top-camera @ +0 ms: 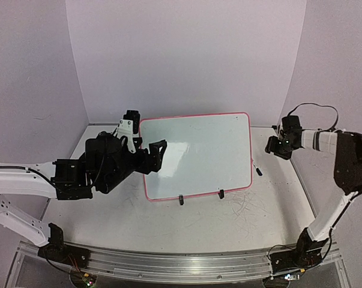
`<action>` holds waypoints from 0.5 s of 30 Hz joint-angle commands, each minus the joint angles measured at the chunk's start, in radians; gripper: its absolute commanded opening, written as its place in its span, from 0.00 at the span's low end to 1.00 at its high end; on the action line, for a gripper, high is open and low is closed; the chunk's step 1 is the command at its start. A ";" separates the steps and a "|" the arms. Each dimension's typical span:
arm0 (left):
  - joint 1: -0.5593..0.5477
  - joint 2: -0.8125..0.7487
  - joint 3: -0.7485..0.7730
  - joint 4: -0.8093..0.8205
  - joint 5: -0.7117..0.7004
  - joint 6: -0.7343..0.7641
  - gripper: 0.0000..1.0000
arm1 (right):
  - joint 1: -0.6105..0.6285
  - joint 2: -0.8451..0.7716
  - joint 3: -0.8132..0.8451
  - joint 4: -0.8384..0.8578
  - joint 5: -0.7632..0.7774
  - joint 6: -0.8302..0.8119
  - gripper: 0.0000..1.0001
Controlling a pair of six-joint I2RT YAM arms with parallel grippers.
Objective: Write a sentence on the whiteboard
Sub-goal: Pick up the whiteboard marker from the center of the board.
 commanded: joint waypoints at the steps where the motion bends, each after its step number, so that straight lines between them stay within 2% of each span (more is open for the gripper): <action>1: 0.005 -0.042 0.027 0.007 0.049 -0.020 0.86 | 0.003 0.183 0.227 -0.146 -0.081 -0.101 0.59; 3: 0.004 -0.046 0.021 0.006 0.060 -0.026 0.86 | 0.005 0.287 0.356 -0.254 -0.122 -0.156 0.59; 6: 0.004 -0.049 0.014 0.001 0.068 -0.031 0.86 | 0.029 0.397 0.498 -0.386 -0.086 -0.215 0.57; 15: 0.004 -0.037 0.025 0.001 0.069 -0.008 0.87 | 0.105 0.473 0.547 -0.412 -0.044 -0.241 0.56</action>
